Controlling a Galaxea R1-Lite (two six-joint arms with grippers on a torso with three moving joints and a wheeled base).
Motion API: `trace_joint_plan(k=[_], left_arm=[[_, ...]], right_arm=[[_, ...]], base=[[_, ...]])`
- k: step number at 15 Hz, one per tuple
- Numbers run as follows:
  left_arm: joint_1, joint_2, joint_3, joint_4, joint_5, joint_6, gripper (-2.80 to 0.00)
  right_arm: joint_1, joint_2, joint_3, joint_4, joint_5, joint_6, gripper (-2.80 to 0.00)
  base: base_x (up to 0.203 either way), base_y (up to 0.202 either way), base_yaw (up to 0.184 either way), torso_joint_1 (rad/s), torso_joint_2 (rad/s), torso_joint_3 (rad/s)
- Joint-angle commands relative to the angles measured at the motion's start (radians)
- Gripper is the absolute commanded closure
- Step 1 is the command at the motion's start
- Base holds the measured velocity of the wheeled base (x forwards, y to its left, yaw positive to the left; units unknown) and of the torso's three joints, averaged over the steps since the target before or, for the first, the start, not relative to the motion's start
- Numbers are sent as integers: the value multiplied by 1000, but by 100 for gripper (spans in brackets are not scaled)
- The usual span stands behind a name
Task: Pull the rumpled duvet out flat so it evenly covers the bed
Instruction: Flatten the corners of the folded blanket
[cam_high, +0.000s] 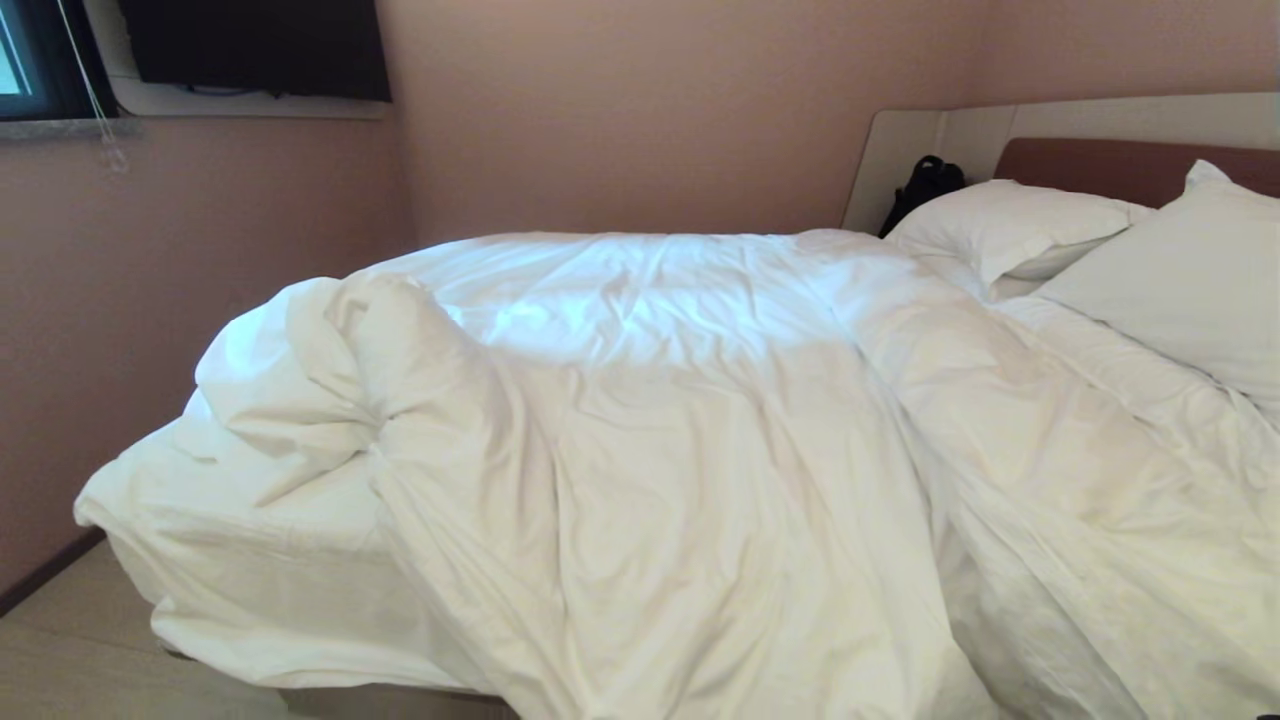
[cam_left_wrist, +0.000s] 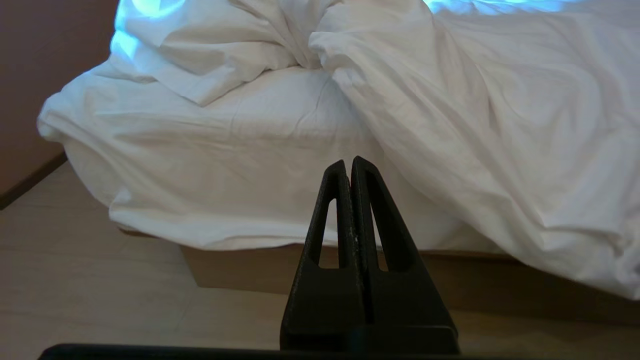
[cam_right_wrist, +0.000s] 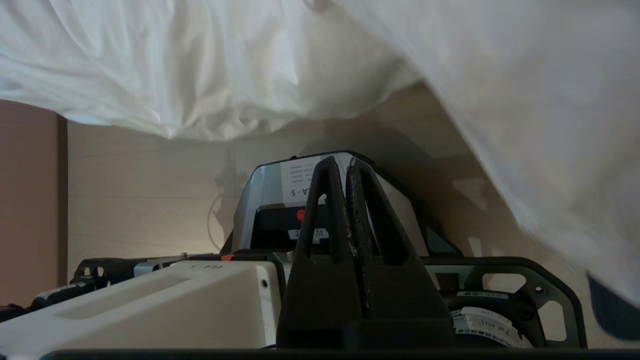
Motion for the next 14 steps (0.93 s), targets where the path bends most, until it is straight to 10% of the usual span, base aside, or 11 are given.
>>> trace_joint_plan(k=[1,14], left_arm=[[0,1,0,0,1,0,0],[0,0,0,0,3,3,0]], right_arm=[[0,1,6,4,5,-1,0],[2,23,19,-108,85,-4,0]], base=[[-190,0,3,2,11,-6],[-66,-8,0,1,1,1]])
